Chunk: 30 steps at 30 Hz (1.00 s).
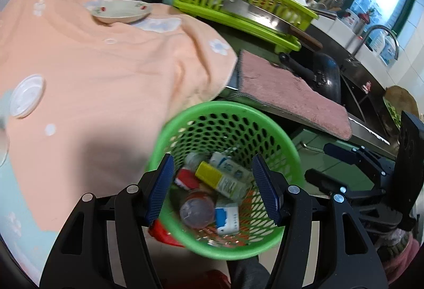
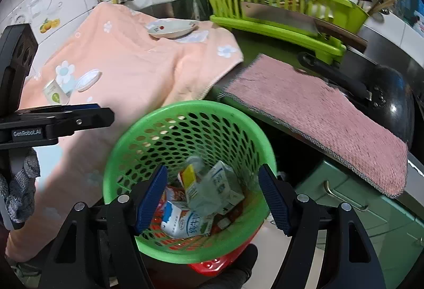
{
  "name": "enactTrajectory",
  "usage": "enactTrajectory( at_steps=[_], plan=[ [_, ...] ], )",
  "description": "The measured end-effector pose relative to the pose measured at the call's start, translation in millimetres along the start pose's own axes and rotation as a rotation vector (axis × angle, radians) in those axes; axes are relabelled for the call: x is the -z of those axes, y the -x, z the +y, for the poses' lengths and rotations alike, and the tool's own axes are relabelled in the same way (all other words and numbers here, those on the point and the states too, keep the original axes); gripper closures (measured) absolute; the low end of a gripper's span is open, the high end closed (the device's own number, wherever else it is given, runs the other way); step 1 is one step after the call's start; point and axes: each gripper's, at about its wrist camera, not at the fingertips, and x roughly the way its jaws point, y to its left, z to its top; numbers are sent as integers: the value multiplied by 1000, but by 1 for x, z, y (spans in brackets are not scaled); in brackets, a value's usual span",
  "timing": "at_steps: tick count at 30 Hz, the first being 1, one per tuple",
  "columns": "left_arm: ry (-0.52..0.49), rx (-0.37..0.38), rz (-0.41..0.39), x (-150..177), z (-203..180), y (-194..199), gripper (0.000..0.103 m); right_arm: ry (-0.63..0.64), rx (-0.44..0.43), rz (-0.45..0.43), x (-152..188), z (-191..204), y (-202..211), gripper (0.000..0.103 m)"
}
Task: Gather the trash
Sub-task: 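Move both tools back over the towel toward the white paper cup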
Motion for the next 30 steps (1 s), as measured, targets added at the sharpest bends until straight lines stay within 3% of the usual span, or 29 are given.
enactTrajectory(
  at_steps=[16, 30],
  plan=[
    [81, -113, -51, 21, 67, 45, 42, 108, -73, 1, -23, 66, -14, 32],
    [148, -197, -92, 35, 117, 78, 35, 184, -135, 3, -39, 122, -30, 29]
  ],
)
